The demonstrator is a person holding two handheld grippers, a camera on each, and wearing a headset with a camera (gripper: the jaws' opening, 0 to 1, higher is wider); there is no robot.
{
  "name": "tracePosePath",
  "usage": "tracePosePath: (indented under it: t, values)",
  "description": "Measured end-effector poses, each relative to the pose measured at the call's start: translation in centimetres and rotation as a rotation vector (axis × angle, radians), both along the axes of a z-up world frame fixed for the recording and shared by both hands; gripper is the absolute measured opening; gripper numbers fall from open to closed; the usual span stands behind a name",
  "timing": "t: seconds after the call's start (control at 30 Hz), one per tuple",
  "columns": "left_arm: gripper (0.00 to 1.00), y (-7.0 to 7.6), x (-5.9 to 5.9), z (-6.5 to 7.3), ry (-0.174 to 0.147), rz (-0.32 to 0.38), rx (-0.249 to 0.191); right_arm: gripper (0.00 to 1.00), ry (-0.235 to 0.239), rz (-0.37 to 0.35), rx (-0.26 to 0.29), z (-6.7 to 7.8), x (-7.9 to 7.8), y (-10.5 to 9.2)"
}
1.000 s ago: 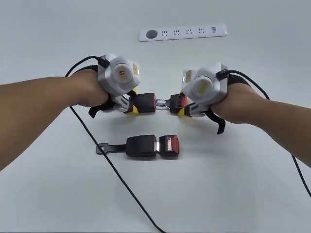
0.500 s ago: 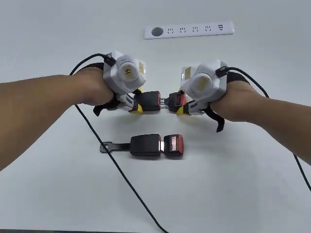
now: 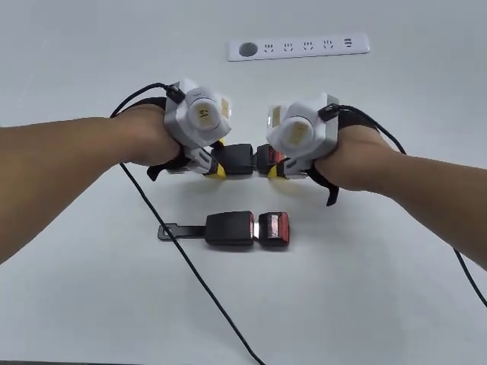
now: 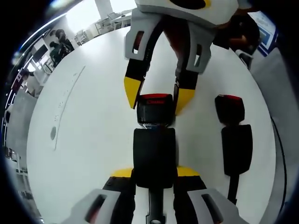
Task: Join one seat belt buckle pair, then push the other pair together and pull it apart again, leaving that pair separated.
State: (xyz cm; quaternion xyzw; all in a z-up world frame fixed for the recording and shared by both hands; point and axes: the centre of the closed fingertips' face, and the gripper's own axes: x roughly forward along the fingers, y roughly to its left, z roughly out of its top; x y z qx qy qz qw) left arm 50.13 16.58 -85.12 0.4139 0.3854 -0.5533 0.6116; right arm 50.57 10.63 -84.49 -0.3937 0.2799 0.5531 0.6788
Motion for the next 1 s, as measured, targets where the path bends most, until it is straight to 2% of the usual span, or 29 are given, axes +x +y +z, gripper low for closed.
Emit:
tracePosePath:
  t: [0.3, 0.43, 0.53, 0.67, 0.83, 1.0]
  values:
    - [0.31, 0.0, -0.1, 0.1, -0.006, 0.017, -0.013, 0.32, 0.004, -0.008, 0.006, 0.0, -0.1, -0.2]
    - [0.31, 0.1, 0.0, 0.1, -0.003, 0.037, -0.019, 0.32, 0.021, -0.044, 0.022, -0.1, 0.0, -1.1]
    - [0.31, 0.1, 0.0, 0.1, 0.003, 0.038, -0.025, 0.33, 0.018, -0.043, 0.013, 0.0, -0.1, -1.8]
    - [0.32, 0.0, 0.1, 0.2, 0.005, 0.036, -0.03, 0.33, 0.045, -0.034, 0.086, 0.3, -0.3, -2.1]
    - [0.32, 0.0, 0.1, 0.2, -0.003, 0.041, -0.033, 0.33, 0.03, -0.048, 0.07, 0.2, -0.4, -3.8]
    - [0.32, -0.1, 0.1, 0.3, -0.014, 0.045, -0.031, 0.34, 0.027, -0.079, 0.049, 0.1, -0.7, -7.1]
